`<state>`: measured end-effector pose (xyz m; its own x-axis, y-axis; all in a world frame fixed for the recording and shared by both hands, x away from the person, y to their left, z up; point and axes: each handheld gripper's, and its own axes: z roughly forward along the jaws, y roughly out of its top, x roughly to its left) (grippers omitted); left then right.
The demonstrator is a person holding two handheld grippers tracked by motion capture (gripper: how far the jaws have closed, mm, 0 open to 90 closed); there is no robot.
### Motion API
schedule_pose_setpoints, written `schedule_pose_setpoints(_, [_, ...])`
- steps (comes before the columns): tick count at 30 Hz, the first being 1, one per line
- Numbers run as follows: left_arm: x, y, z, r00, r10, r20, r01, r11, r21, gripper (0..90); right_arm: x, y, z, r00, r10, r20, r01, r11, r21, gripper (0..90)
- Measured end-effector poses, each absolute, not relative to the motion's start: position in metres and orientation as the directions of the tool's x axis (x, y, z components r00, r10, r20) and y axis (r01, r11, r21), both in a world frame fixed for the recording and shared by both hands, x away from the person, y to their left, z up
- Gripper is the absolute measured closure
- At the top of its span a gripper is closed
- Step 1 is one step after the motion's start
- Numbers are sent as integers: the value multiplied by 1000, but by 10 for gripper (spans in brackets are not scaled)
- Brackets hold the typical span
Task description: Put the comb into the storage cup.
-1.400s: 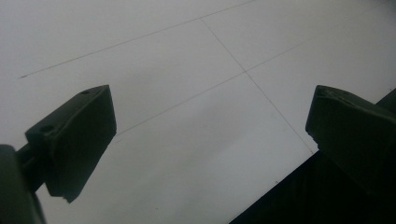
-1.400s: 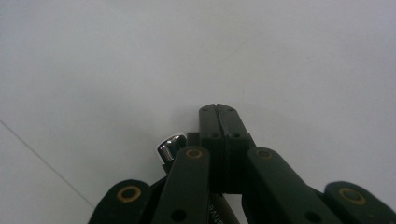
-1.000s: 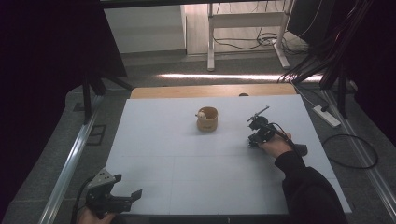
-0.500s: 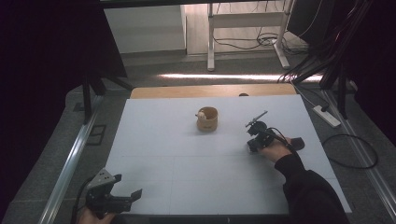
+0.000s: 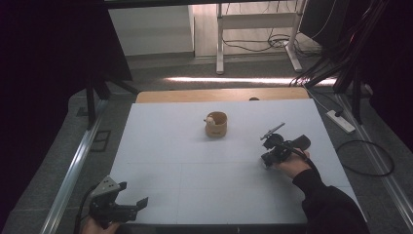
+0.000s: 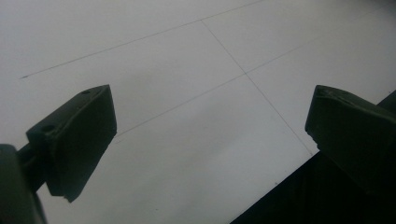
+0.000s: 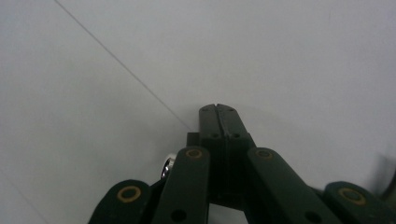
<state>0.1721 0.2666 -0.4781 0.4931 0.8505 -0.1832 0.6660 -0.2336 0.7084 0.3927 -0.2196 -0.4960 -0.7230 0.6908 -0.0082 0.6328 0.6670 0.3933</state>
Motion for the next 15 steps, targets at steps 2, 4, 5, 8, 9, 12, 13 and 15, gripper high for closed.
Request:
schedule_pose_setpoints(2, [172,267,-478,493,850,-183,665,-233,709,30,389,-222,-496,-722,692,-4,635,664,394,900])
schedule_pose_setpoints(4, [172,267,-478,492,851,-184,666,-232,709,31,386,-225,-496,-721,693,4,639,663,390,900])
schedule_pose_setpoints(5, [172,267,-478,491,851,-184,666,-231,709,31,384,-226,-497,-722,692,6,639,663,390,900])
schedule_pose_setpoints(8, [172,267,-478,490,852,-184,666,-230,709,31,378,-231,-497,-721,692,8,640,662,390,900])
schedule_pose_setpoints(9, [172,267,-478,490,852,-184,666,-229,710,31,376,-233,-497,-721,693,7,640,663,388,900])
schedule_pose_setpoints(12, [172,267,-478,490,852,-184,666,-229,710,31,371,-239,-496,-716,698,15,649,657,384,900])
schedule_pose_setpoints(13, [172,267,-478,490,852,-184,666,-229,710,32,369,-241,-496,-714,700,16,650,655,386,900])
schedule_pose_setpoints(15, [172,267,-478,489,852,-185,666,-229,710,31,367,-245,-496,-711,703,18,654,652,384,900])
